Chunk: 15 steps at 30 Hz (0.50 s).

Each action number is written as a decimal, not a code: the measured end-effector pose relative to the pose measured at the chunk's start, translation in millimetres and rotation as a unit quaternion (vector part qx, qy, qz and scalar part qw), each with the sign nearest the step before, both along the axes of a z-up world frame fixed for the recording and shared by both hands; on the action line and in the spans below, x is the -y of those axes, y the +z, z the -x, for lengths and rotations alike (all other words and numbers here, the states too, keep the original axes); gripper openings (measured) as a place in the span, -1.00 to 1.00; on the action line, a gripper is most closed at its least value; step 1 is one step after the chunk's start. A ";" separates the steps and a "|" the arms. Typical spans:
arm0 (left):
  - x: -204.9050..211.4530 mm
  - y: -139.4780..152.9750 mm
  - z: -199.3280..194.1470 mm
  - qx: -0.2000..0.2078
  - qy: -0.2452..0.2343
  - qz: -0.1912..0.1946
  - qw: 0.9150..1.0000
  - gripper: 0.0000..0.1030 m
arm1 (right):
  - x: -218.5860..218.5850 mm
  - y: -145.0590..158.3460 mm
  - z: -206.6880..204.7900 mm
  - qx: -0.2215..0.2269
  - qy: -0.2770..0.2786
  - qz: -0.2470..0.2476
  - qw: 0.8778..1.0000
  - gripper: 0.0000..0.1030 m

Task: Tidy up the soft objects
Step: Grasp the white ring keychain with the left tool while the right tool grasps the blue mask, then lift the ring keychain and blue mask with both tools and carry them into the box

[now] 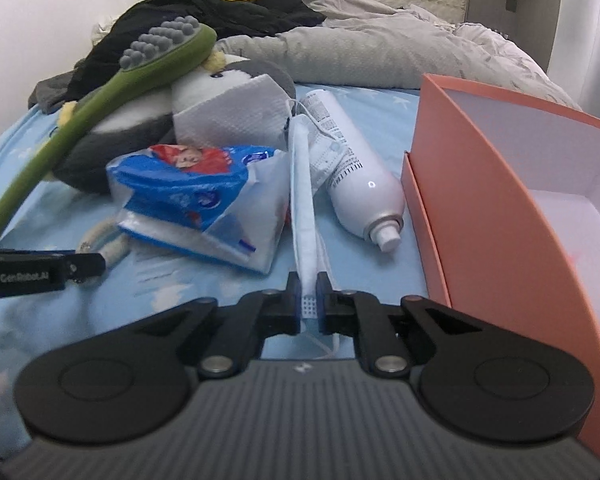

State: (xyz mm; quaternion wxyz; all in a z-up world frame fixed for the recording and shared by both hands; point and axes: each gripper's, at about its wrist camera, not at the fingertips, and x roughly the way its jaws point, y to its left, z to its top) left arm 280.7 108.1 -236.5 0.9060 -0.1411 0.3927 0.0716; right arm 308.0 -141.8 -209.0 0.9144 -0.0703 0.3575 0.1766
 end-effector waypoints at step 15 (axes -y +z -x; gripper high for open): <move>27.9 16.8 90.1 -0.005 0.001 0.038 0.999 -0.34 | 27.9 16.6 88.7 -0.024 0.008 -0.015 1.000 -0.80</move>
